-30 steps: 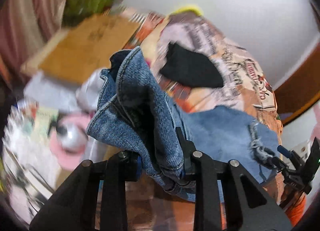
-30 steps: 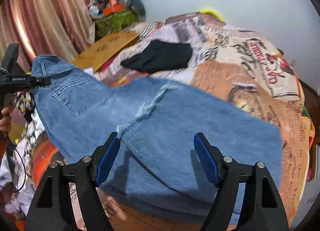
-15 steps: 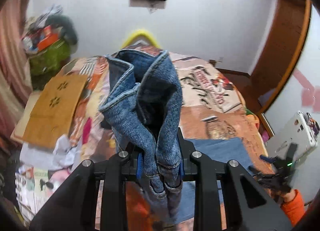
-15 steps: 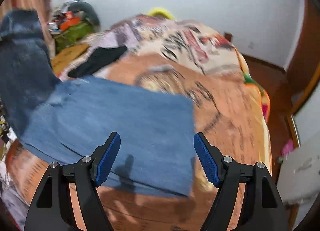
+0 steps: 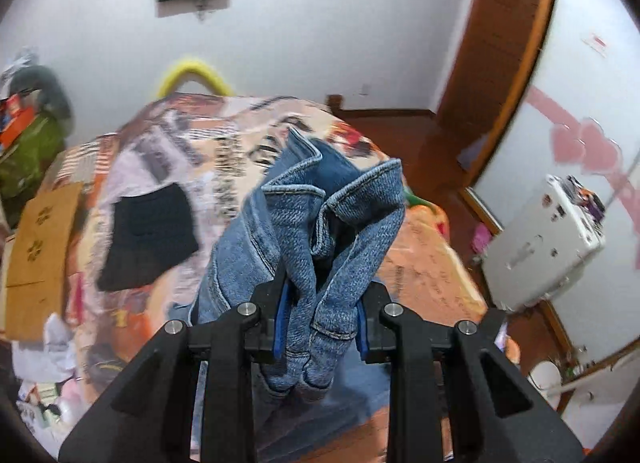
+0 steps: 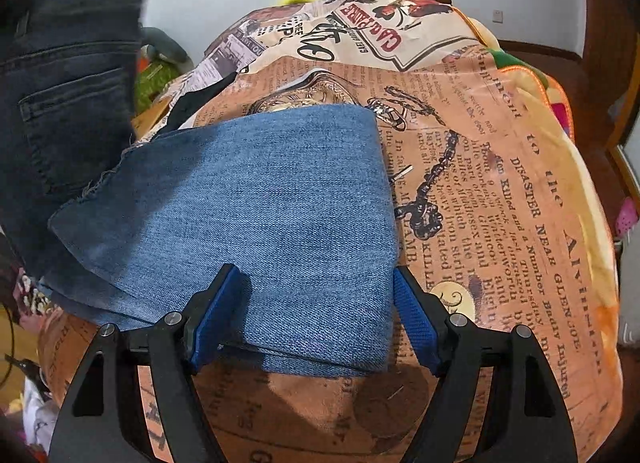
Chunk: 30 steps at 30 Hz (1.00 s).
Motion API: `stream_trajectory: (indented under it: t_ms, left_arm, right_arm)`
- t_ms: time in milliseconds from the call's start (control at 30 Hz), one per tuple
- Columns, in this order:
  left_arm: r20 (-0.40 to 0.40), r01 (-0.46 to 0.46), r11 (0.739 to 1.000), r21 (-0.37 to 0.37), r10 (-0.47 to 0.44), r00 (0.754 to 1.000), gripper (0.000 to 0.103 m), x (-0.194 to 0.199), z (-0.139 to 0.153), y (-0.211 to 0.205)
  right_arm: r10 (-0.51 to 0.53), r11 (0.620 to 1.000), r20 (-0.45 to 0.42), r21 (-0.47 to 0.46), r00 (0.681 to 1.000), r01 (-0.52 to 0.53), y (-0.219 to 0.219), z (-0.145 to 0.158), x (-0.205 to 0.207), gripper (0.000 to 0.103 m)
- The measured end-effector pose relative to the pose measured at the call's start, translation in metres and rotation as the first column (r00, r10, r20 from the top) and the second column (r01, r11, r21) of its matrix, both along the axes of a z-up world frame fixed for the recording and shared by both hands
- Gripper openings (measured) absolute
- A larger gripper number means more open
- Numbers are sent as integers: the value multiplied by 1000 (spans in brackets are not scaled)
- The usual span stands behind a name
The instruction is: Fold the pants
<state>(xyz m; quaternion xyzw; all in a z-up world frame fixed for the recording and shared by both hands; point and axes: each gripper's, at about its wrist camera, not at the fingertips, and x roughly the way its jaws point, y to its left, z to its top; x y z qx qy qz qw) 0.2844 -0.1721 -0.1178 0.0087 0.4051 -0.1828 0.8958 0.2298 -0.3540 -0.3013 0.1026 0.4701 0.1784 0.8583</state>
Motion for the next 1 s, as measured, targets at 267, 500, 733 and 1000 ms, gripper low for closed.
stream_trajectory:
  t_ms: [267, 500, 733, 1000]
  left_arm:
    - [-163, 138, 990, 33, -131, 978, 26, 6, -71, -70]
    - [-281, 209, 972, 103, -173, 944, 26, -6, -132, -101]
    - [-292, 244, 959, 143, -194, 937, 38, -8, -149, -111]
    - [-305, 236, 964, 123, -189, 933, 84, -16, -140, -101]
  right_arm:
    - [-4, 999, 3, 39, 1000, 4, -3, -2, 0, 75]
    - [7, 999, -5, 53, 1000, -7, -8, 3, -5, 75]
    - [2, 999, 2, 33, 1000, -2, -19, 10, -22, 75]
    - [-22, 1000, 10, -16, 1000, 22, -31, 16, -36, 75]
